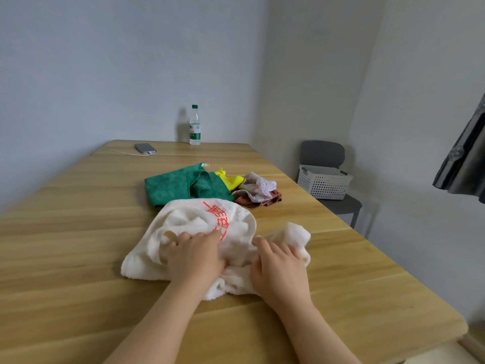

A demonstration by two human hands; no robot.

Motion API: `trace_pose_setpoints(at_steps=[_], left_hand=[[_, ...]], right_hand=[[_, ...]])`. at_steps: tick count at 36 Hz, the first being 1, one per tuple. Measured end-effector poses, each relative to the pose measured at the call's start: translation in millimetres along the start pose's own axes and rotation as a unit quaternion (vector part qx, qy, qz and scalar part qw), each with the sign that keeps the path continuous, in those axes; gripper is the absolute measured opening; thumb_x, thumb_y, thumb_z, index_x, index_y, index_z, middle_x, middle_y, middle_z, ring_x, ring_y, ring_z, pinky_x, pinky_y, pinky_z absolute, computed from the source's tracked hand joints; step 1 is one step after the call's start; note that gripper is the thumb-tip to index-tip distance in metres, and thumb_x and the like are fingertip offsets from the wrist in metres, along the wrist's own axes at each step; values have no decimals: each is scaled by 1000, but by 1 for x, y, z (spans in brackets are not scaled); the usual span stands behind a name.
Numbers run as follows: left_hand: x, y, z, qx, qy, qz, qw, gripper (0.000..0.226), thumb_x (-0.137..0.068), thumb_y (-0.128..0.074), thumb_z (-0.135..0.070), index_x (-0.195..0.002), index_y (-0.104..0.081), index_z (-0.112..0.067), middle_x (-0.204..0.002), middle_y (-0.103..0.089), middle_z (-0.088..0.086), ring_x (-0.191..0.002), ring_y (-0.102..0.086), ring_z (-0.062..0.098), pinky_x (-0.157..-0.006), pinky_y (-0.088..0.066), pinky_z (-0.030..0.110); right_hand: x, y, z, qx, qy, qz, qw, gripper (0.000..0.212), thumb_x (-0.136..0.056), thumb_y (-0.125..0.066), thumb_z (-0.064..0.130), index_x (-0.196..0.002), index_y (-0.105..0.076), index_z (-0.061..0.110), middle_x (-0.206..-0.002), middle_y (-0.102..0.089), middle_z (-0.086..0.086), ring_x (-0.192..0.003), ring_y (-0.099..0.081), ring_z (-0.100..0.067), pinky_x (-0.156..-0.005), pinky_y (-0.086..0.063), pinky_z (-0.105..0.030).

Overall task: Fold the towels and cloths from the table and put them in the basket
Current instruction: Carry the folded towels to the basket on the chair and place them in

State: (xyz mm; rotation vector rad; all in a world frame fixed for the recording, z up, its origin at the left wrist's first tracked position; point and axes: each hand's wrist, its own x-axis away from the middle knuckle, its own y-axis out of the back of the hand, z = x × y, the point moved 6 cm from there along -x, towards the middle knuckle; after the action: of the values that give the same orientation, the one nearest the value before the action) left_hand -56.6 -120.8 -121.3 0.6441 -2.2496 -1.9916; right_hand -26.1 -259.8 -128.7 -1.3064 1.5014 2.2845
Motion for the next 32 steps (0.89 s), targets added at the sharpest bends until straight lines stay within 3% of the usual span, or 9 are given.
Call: trace_pose_setpoints(at_steps=[3, 6, 13, 16, 19, 21, 25, 29, 32], left_hand=[[-3, 1, 5, 17, -7, -6, 1000, 27, -91, -47, -37, -114, -59, -34, -82, -58, -8, -95, -55, 16, -72, -40, 29], [-2, 0, 3, 41, -16, -14, 999, 25, -92, -45, -31, -111, -59, -24, -98, -62, -5, -95, -54, 16, -65, -40, 27], [2, 35, 17, 172, 49, -169, 969, 8, -92, -46, -26, -98, -49, -23, -86, -51, -6, -76, -45, 16, -50, -27, 27], [3, 37, 30, 167, 89, -203, 961, 12, -88, -54, -19, -92, -43, -21, -84, -55, -3, -78, -51, 23, -58, -32, 29], [3, 25, 28, 39, 109, -151, 982, 44, -79, -68, -19, -116, -46, -25, -108, -57, 5, -103, -51, 28, -80, -37, 41], [6, 22, 13, -10, 63, -108, 992, 64, -82, -62, -17, -134, -30, -38, -138, -36, 6, -127, -32, 29, -95, -29, 50], [7, 18, -23, -40, -70, -33, 996, 59, -93, -35, -11, -140, -24, -45, -156, 16, -8, -141, 27, 25, -106, 1, 65], [11, 4, -44, -32, -171, 28, 984, 36, -98, -28, -35, -117, -58, -35, -141, -44, -13, -145, -5, 12, -106, 0, 62], [8, 0, -32, -48, -95, 77, 991, 43, -96, -27, -52, -95, -63, -27, -105, -63, -6, -114, -49, 18, -97, -24, 46]], right_hand=[[2, -8, -13, 43, -71, 94, 992, 24, -69, -46, 41, -65, -66, 30, -63, -58, 6, -63, -59, -22, -63, -45, -32], [2, -11, -25, 53, -125, 205, 969, 33, -83, -46, 58, -106, -63, 41, -106, -58, 6, -110, -49, -18, -94, -31, -33], [-6, 6, -69, 141, -190, 243, 941, 30, -90, -38, 40, -112, -59, 37, -110, -61, 7, -114, -45, -19, -87, -28, -36], [-8, 23, -82, 217, -201, 249, 922, 31, -92, -38, 26, -116, -56, 32, -119, -53, 2, -119, -40, -24, -97, -27, -40], [-14, 31, -78, 247, -163, 250, 922, 40, -85, -43, 8, -120, -50, 27, -136, -35, -3, -131, -24, -29, -109, -15, -45], [-15, 25, -69, 210, -112, 259, 936, 47, -86, -43, 6, -128, -44, 27, -151, -21, -3, -140, -13, -29, -113, -10, -44], [-8, 8, -50, 53, -71, 290, 953, 39, -93, -35, 15, -129, -45, 26, -131, -52, 4, -120, -44, -21, -94, -35, -32], [-7, 7, -48, 4, -101, 321, 942, 32, -93, -37, 20, -114, -59, 25, -111, -61, 3, -104, -54, -19, -83, -48, -31], [-13, 16, -56, -67, -174, 312, 932, 32, -93, -35, 24, -116, -58, 26, -96, -68, 1, -86, -61, -19, -74, -51, -32]])
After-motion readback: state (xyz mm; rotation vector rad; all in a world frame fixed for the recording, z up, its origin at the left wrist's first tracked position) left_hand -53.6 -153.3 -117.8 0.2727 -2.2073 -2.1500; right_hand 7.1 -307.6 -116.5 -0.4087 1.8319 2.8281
